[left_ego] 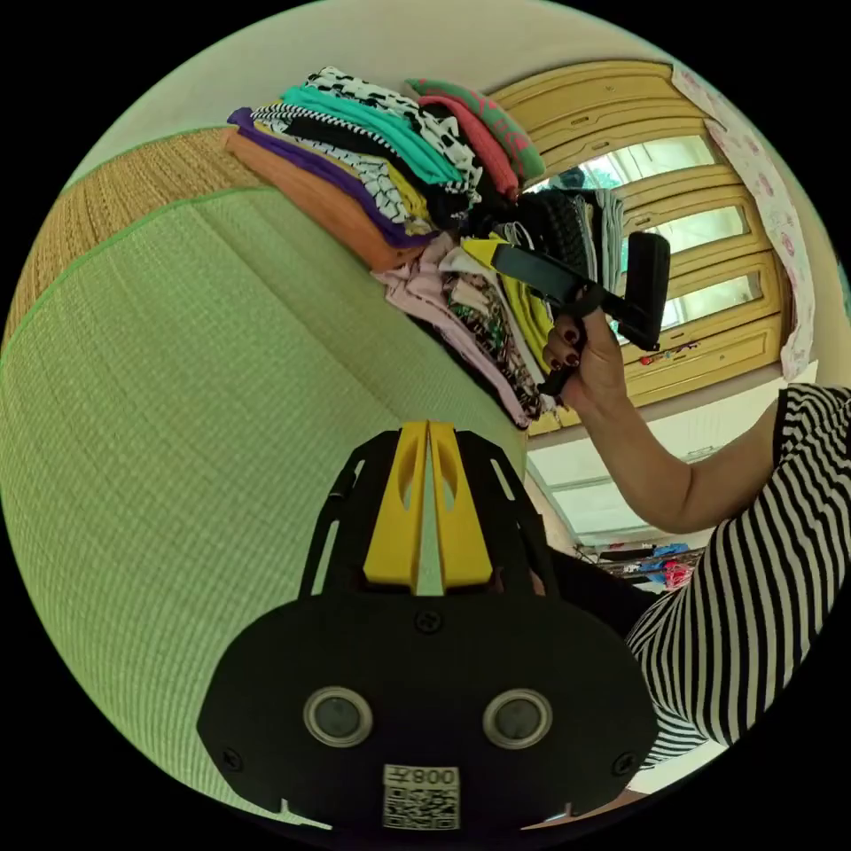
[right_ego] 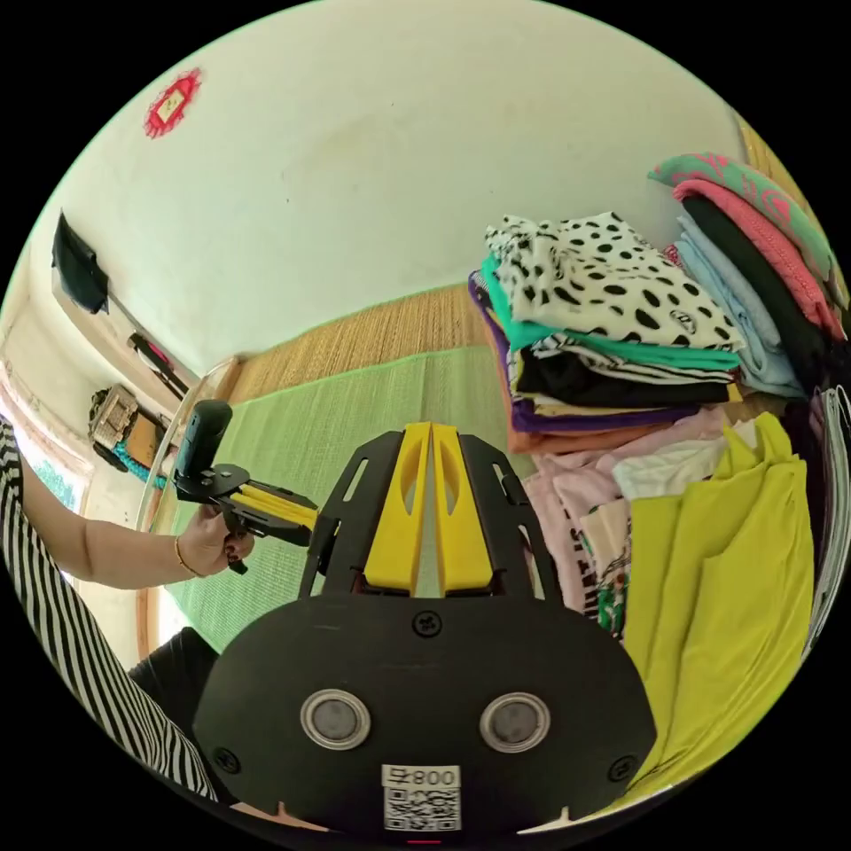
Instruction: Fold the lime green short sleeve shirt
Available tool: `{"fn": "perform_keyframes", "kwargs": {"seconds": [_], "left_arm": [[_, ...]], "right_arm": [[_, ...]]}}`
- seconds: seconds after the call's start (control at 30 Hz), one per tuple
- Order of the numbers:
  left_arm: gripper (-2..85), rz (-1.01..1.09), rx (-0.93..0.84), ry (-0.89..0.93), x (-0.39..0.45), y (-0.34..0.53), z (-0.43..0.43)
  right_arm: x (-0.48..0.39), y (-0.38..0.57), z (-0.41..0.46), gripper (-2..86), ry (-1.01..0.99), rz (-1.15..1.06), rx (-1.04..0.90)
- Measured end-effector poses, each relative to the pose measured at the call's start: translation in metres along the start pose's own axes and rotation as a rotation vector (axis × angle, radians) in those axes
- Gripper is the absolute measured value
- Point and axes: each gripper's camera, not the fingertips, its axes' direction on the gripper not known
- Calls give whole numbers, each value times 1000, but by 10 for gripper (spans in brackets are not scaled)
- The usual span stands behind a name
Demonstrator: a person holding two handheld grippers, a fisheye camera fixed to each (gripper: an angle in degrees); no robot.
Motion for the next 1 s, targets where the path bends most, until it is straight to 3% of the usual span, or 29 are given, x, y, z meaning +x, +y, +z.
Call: {"fn": "perform_keyframes", "kwargs": {"seconds": [0.23, 0.37, 0.5, 0.57, 0.67, 0.83, 1.0], "left_arm": [[2, 49, -228, -292, 66, 164, 18], [2, 129, -192, -391, 101, 227, 23], [2, 150, -96, -468, 133, 272, 24], [2, 118, -32, -471, 142, 294, 21], [2, -10, -131, -271, 163, 325, 13], [2, 70, 22, -201, 246, 402, -41], [5, 47, 75, -29, 269, 453, -67]], "right_arm": [[-153, 83, 61, 1, -39, -157, -355], [-240, 146, 75, 2, 84, -292, -481], [-296, 183, 51, 2, 336, -342, -277], [-311, 187, 40, 2, 395, -317, -269], [-316, 175, -3, 3, 270, -218, -349], [-268, 153, -140, 12, 283, -34, -130], [-153, 111, -269, 58, 384, 171, 39]]}}
